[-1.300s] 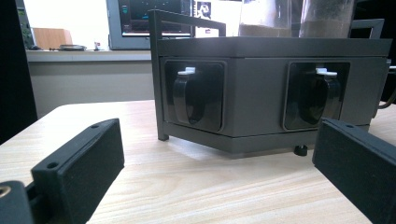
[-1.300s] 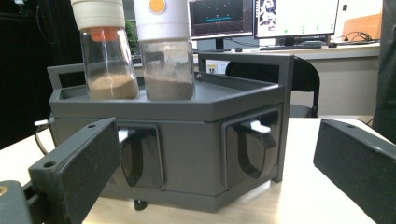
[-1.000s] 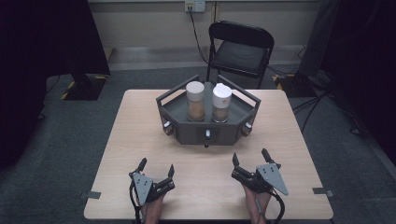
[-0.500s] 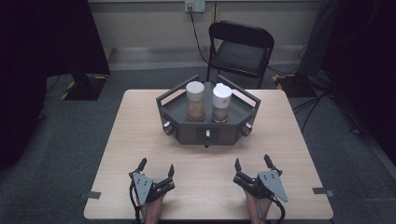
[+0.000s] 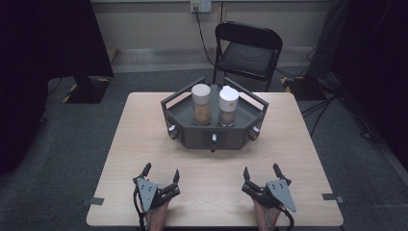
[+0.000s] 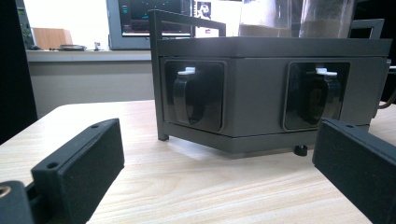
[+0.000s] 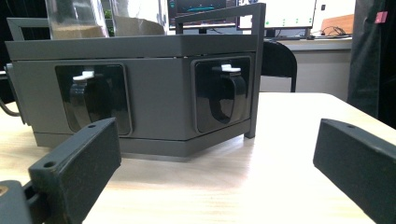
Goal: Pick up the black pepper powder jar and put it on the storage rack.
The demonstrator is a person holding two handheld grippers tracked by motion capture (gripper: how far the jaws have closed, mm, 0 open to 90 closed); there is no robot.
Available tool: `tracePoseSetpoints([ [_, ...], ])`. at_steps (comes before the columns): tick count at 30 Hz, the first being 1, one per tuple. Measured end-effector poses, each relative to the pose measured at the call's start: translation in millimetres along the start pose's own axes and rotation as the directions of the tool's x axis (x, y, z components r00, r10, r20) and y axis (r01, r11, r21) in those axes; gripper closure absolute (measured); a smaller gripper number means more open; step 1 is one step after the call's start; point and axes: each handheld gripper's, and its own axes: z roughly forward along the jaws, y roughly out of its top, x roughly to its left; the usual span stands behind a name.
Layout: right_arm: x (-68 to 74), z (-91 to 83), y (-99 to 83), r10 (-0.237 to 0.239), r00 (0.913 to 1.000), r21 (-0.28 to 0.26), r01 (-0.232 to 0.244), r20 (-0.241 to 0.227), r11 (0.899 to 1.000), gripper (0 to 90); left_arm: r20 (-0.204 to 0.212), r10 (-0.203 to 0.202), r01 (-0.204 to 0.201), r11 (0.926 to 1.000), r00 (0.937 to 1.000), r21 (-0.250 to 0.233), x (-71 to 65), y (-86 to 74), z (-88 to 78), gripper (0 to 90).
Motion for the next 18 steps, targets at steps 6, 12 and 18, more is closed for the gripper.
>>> tracePoseSetpoints([
  [6, 0.2, 0.2, -2.4, 0.001, 1.0, 0.0, -0.001, 0.001, 1.0, 0.0, 0.0, 0.0, 0.0, 1.0, 1.0, 0.0, 0.0, 0.0, 0.0, 1.4],
  [12, 0.7, 0.6, -3.9, -0.004, 1.0, 0.001, 0.004, 0.002, 1.0, 0.0, 0.0, 0.0, 0.0, 1.0, 1.0, 0.0, -0.1, -0.1, 0.0, 1.4],
  [18, 2.1, -0.3, -6.1, -0.014, 0.9999, -0.008, 0.014, 0.004, 1.0, 0.0, 0.0, 0.0, 0.0, 1.0, 1.0, 0.0, 0.0, -0.1, 0.0, 1.4],
])
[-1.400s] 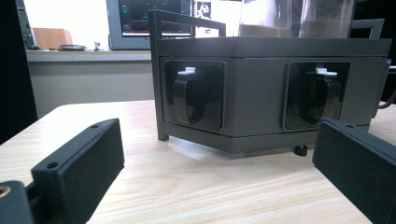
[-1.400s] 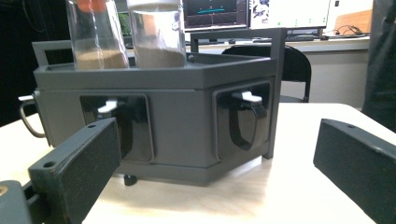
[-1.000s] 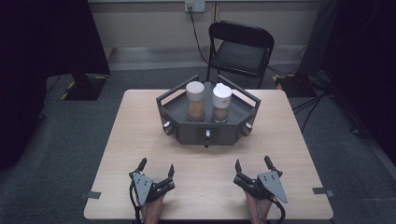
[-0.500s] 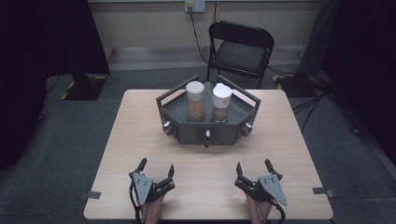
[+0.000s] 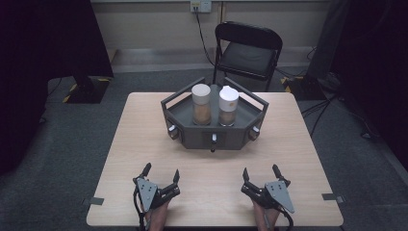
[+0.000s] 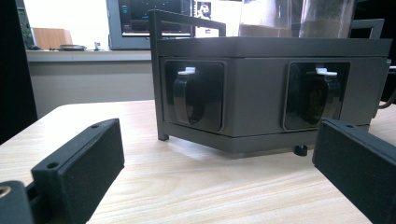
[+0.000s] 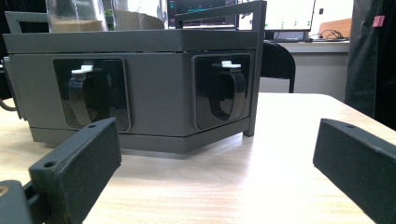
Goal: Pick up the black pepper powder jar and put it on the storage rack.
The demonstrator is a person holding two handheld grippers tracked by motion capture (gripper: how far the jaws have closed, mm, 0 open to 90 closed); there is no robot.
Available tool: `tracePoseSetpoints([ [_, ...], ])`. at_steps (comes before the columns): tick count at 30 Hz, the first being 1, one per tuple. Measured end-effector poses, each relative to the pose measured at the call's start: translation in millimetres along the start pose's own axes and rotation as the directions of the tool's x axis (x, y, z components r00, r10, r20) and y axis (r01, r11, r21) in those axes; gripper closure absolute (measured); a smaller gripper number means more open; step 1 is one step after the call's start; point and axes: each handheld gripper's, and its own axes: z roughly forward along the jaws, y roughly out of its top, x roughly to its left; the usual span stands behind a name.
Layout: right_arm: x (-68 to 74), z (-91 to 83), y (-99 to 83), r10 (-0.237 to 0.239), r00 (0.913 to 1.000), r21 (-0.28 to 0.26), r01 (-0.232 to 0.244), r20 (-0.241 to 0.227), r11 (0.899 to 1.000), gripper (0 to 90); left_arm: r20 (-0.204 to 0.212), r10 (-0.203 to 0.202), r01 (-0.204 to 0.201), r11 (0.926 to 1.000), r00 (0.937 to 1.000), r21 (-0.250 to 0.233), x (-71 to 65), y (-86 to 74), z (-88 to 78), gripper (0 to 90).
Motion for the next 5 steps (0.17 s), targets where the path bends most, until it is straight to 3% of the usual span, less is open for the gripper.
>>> tracePoseSetpoints([
  [5, 0.4, -0.5, -1.0, -0.007, 1.0, -0.005, 0.007, -0.001, 1.0, 0.2, 0.0, 0.0, 0.0, 1.0, 1.0, 0.0, 0.0, 0.0, 0.0, 1.5],
])
